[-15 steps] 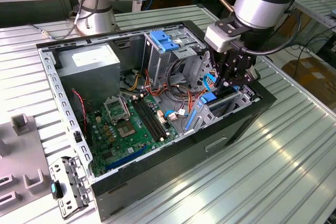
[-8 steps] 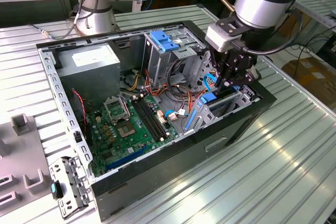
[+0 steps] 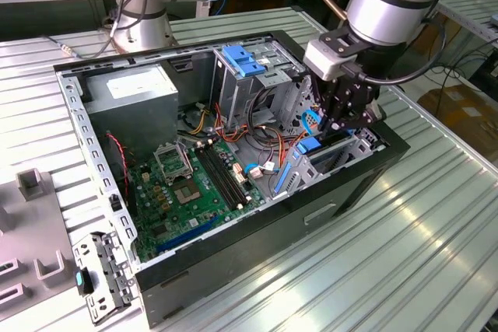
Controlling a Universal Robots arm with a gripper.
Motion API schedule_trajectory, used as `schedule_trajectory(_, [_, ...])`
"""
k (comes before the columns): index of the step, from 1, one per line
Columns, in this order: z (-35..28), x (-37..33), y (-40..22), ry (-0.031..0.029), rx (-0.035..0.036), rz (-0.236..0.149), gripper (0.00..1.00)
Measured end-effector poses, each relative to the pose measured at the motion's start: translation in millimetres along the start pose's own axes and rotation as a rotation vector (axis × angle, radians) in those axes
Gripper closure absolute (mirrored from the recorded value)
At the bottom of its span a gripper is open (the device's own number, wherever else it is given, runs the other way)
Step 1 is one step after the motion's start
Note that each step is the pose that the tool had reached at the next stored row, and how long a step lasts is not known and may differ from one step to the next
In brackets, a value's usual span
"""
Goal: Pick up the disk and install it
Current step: 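Insert the second disk wire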
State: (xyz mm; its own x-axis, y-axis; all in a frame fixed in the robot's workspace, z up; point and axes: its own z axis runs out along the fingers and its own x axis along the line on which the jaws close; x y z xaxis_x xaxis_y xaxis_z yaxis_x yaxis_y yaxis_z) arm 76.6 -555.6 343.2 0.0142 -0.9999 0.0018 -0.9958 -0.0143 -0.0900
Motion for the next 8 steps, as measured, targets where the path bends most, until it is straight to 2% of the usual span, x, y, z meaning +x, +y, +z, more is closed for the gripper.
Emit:
schedule_trajectory(7, [2.0,0.1,0.2,-0.0005,0.0000,0.000,0.83])
schedule_trajectory(8, [1.1,0.2,0.1,-0.0009,0.0006,0.000,0.76])
